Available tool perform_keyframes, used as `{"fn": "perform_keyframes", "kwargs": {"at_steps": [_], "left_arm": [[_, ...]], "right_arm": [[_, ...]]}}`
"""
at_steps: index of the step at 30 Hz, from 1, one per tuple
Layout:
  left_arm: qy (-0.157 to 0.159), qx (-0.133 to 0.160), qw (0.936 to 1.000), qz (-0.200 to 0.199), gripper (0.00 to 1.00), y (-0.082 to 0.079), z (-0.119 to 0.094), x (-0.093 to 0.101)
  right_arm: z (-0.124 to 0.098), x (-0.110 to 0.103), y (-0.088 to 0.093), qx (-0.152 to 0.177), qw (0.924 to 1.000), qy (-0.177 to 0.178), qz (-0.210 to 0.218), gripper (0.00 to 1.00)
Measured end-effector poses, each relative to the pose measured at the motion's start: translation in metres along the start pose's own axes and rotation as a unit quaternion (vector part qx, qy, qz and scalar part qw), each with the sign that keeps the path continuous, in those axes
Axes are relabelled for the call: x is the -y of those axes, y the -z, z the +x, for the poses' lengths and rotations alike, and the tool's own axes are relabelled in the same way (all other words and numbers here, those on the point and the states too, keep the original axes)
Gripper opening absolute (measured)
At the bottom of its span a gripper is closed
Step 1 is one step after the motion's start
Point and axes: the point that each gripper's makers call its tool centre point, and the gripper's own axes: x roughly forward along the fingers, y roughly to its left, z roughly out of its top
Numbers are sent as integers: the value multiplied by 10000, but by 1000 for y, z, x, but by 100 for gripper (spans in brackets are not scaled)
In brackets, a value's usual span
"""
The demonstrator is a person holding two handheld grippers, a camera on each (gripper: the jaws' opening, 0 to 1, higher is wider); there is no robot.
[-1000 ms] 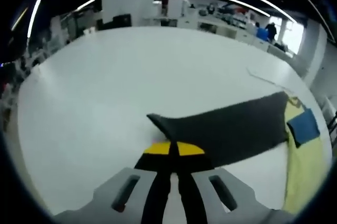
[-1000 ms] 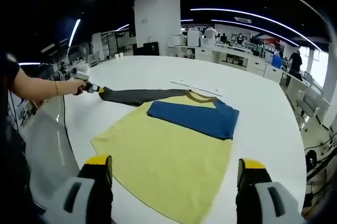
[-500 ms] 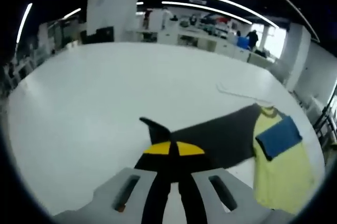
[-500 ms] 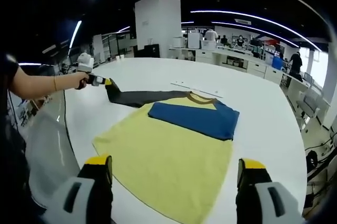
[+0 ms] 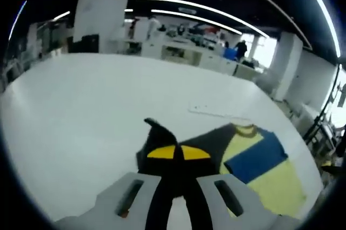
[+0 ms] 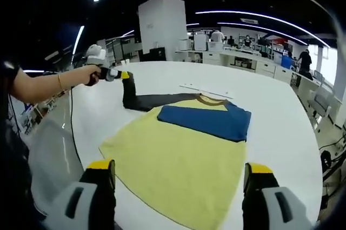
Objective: Fold the garment on the visible template until the final outline fits inside the template.
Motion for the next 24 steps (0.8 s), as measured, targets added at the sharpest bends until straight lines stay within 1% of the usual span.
{"fn": "perform_keyframes", "kwargs": {"at_steps": [3, 8, 10, 13, 21, 24], "left_arm": [[126, 23, 9999, -20, 0, -3, 5, 13], [283, -9, 9996, -20, 0, -3, 13, 32], [346, -71, 9994, 21, 0, -1, 17, 40], [424, -116, 9990, 25, 0, -2, 25, 48], [704, -62, 9973, 176, 0, -13, 34, 84], [870, -82, 9961, 100, 0, -13, 38, 99]], "right_arm": [[0, 1, 0, -1, 10000, 25, -19, 100], [-2, 5, 3, 5, 10000, 78, 42, 100], [-2, 4, 5, -4, 9999, 84, 76, 100], [-2, 3, 7, -2, 9999, 60, 97, 100], [-1, 0, 7, 15, 9999, 8, 111, 99], [-1, -1, 7, 31, 9999, 2, 147, 99]]}}
